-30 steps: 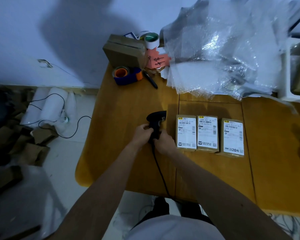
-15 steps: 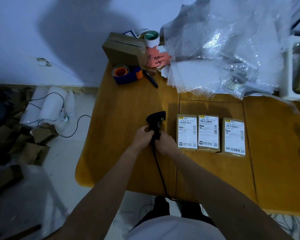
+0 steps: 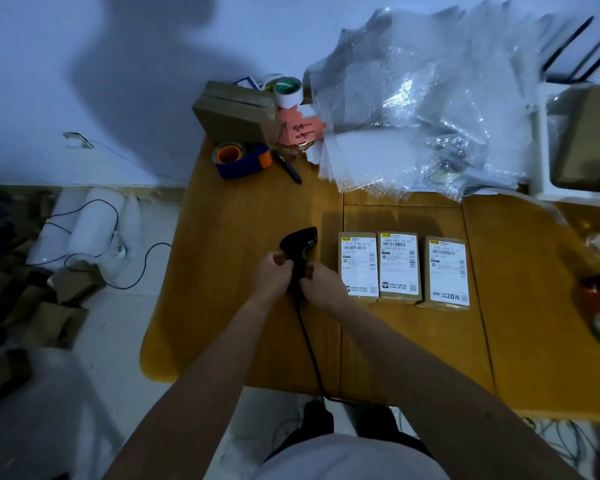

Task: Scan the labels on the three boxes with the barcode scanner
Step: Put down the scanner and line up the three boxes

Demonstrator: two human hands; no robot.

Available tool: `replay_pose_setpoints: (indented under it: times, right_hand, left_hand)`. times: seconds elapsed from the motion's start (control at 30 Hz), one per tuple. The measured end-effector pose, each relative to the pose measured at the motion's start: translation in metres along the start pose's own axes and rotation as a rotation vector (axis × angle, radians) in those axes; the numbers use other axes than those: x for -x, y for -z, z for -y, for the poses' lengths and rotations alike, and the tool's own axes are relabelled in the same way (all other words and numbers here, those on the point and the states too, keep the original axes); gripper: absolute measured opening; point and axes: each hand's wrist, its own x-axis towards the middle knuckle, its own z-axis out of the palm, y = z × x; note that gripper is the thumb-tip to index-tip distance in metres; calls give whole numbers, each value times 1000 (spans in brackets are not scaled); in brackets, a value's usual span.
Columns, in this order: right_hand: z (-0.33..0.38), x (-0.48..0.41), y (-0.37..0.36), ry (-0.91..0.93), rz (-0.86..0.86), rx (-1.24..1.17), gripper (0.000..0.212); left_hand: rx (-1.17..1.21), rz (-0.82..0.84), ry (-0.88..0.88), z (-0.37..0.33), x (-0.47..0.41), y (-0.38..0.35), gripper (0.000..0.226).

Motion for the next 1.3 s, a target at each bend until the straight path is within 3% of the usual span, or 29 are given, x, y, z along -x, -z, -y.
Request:
replay_pose_setpoints:
  times: [0.23,0.43,0.87,1.0,1.17,1.3]
  right_hand:
    - [-9,10,22,30,-58,1,50]
    - [-20,18,44,52,-134,-9,51]
    - [-69,38,111,24,-350,-31,36]
    - [-94,39,131,1,-423,-5,40]
    - [-126,35,152,-69,-477,30,20]
    - [-148,36,159,-86,-530,44,41]
  left_hand:
    - [-10,-77,-52,-9,11,-9,26]
    - [-12,-63,-104,-19,22,-27,27]
    - [-58,33,-131,-33,43,-63,33]
    - [-81,48,-124,-33,47,-73,31]
    - [-100,57,-112,-28,46,-83,34]
    - [-117,67,-107,-23,48,-88,44]
